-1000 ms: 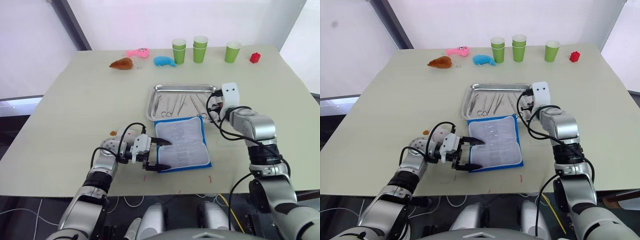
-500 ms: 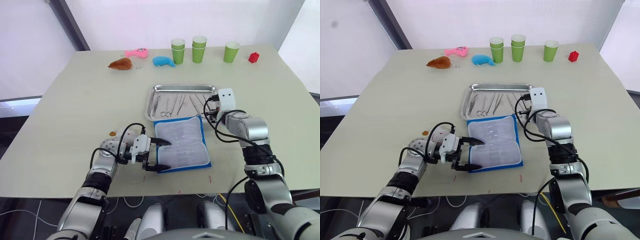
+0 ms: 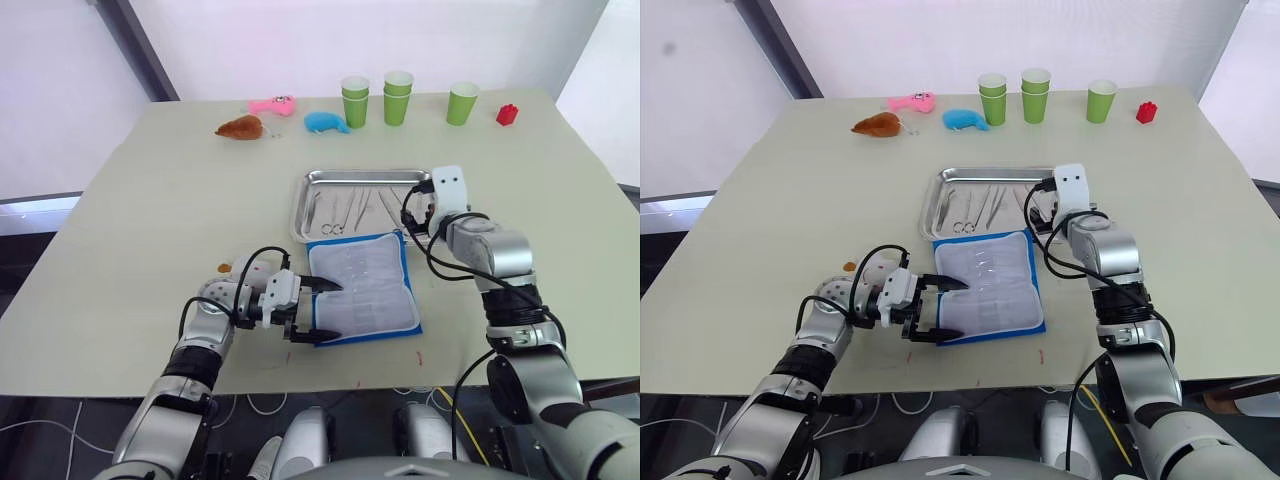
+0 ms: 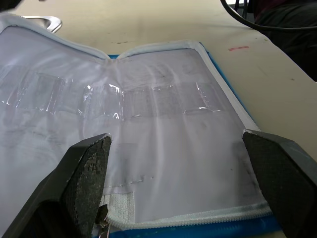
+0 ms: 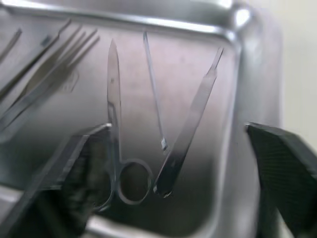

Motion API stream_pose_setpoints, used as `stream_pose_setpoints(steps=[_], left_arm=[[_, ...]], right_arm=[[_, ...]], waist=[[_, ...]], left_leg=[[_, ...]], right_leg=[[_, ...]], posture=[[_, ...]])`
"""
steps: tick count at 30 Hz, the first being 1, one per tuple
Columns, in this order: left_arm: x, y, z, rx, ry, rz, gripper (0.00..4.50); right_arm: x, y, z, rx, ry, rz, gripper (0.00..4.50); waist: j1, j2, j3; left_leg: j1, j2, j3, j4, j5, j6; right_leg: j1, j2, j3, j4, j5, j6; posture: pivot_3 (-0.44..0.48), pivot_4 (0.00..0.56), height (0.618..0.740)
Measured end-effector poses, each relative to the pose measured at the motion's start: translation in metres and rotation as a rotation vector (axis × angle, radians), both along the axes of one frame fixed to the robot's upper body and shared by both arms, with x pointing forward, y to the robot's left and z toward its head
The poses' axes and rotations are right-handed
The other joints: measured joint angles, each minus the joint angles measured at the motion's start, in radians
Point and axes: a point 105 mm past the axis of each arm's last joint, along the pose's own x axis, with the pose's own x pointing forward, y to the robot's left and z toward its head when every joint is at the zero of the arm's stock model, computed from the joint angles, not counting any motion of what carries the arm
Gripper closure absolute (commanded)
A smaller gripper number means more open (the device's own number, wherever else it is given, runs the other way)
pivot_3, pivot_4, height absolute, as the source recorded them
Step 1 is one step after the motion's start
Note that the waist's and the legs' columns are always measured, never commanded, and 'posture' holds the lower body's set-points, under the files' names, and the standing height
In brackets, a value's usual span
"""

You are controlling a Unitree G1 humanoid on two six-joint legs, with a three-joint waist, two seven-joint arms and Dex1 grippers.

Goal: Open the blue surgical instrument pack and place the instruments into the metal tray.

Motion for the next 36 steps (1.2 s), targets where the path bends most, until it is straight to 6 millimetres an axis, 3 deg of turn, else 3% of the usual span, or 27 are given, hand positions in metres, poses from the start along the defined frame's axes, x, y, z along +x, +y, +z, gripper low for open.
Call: stream_pose_setpoints(steps=[5,11,21,27,30,32,36], left_arm=[[0.0,0.001,0.001,0.001,0.005,0.001,0.0],[-0.002,0.0,0.003,-0.01,0.008,-0.004,0.0],[-0.012,0.002,0.019,-0.106,0.035,0.027,0.0],[-0.023,0.002,0.028,-0.12,0.086,0.016,0.0],[-0.019,0.004,0.046,-0.159,0.078,0.049,0.0],[-0.01,0.011,0.068,-0.201,0.024,0.112,0.0],[-0.004,0.023,0.081,-0.243,0.001,0.216,0.0]], right_arm=[[-0.006,0.008,0.023,-0.002,-0.108,0.07,0.04],[-0.025,0.014,0.033,0.044,-0.216,0.22,0.04],[-0.062,-0.002,0.035,0.107,-0.44,0.416,0.04],[-0.085,-0.016,0.02,0.164,-0.421,0.502,0.04],[-0.094,-0.029,0.01,0.193,-0.386,0.506,0.04],[-0.101,-0.038,0.01,0.228,-0.391,0.501,0.04],[-0.115,-0.049,0.005,0.249,-0.393,0.513,0.04]], waist=[[-0.002,0.0,0.0],[-0.002,-0.002,0.002],[-0.005,-0.018,0.016],[-0.002,-0.026,0.028],[0.0,-0.032,0.039],[0.001,-0.033,0.041],[0.0,-0.033,0.042]], left_leg=[[-0.002,0.0,-0.001,0.0,0.0,0.0],[-0.005,0.0,-0.001,0.0,0.0,0.0],[-0.019,0.0,0.0,0.0,-0.003,0.004],[-0.025,0.0,0.0,0.0,-0.003,0.005],[-0.025,0.001,-0.001,0.003,-0.003,0.005],[-0.025,0.001,-0.001,0.005,-0.003,0.005],[-0.025,0.001,-0.001,0.004,-0.003,0.004]], right_leg=[[-0.002,0.0,-0.001,0.0,0.0,0.0],[-0.003,0.0,-0.001,-0.001,0.0,0.0],[-0.016,0.0,0.001,-0.003,0.001,-0.001],[-0.021,0.0,0.0,-0.003,0.001,-0.001],[-0.021,-0.001,-0.001,-0.001,0.001,-0.001],[-0.021,-0.001,-0.001,0.0,0.001,-0.001],[-0.021,0.0,-0.001,0.0,0.001,-0.001]], posture=[[0.0,0.15,0.74],[0.0,0.15,0.74],[0.0,0.15,0.74],[0.0,0.15,0.74],[0.0,0.15,0.74],[0.0,0.15,0.74],[0.0,0.15,0.74]])
